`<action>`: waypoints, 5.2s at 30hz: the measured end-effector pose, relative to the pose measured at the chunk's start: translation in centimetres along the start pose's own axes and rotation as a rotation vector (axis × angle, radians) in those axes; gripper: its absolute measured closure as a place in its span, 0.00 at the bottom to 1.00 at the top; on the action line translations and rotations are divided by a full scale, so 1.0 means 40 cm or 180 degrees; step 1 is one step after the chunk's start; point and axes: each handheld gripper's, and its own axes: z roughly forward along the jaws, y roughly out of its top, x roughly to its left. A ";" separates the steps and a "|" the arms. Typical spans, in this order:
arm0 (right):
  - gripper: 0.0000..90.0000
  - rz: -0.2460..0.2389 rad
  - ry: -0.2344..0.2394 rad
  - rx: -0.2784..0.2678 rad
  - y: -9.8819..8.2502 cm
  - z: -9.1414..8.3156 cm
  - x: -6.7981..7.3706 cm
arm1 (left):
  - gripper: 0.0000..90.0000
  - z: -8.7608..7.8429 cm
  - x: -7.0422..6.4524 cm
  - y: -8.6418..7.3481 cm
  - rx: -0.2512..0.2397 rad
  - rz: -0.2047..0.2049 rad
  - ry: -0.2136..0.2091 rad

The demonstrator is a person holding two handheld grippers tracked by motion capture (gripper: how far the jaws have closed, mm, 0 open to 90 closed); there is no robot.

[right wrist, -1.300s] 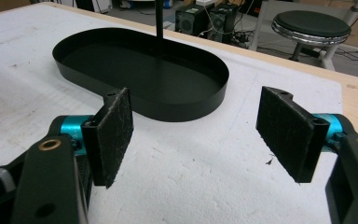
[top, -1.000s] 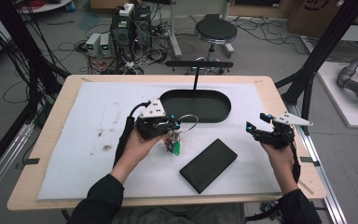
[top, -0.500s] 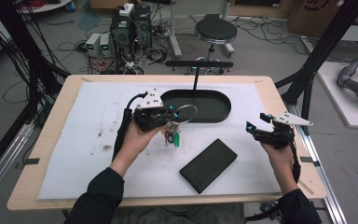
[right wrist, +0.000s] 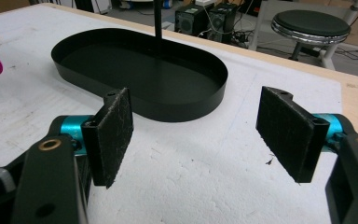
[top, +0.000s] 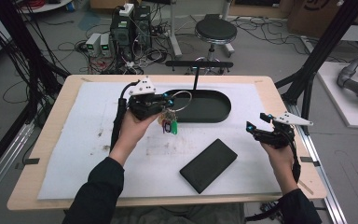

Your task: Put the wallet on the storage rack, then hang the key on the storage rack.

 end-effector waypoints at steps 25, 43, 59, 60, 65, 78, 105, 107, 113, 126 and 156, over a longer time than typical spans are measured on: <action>0.31 0.0020 -0.0004 -0.0020 0.000 0.002 -0.003 | 0.96 0.058 0.137 0.030 -0.0137 -0.0370 0.0374; 0.31 0.0035 0.0015 -0.0026 0.000 0.005 -0.004 | 0.96 0.094 0.201 0.005 -0.0045 -0.0568 0.0562; 0.31 0.0024 0.0012 -0.0025 0.000 0.006 -0.005 | 0.96 0.103 0.223 -0.014 -0.0041 -0.0684 0.0714; 0.31 0.0023 0.0012 -0.0025 0.000 0.006 -0.005 | 0.96 0.103 0.223 -0.014 -0.0041 -0.0684 0.0714; 0.31 0.0030 0.0017 -0.0026 0.000 0.005 -0.005 | 0.95 0.113 0.223 -0.019 0.0026 -0.0664 0.0789; 0.31 0.0035 0.0014 -0.0024 0.000 0.006 -0.006 | 0.83 0.105 0.219 -0.020 0.0044 -0.0592 0.0981; 0.31 0.0013 -0.0038 -0.0005 -0.004 -0.005 0.002 | 0.32 -0.150 -0.031 -0.111 0.0099 -0.0321 0.1138; 0.31 0.0009 -0.0047 -0.0009 -0.006 -0.010 0.004 | 0.30 -0.175 -0.048 -0.129 0.0085 -0.0333 0.1165; 0.31 -0.0003 -0.0061 -0.0025 -0.011 -0.024 0.010 | 0.29 -0.214 -0.076 -0.175 0.0051 -0.0375 0.1196; 0.31 -0.0117 0.0043 -0.0007 -0.018 -0.035 0.037 | 0.27 -0.225 -0.082 -0.243 0.0086 -0.0359 0.1044; 0.41 -0.0665 0.0962 0.0664 -0.066 0.019 0.079 | 0.36 -0.106 -0.183 -0.259 0.0261 -0.0485 0.0297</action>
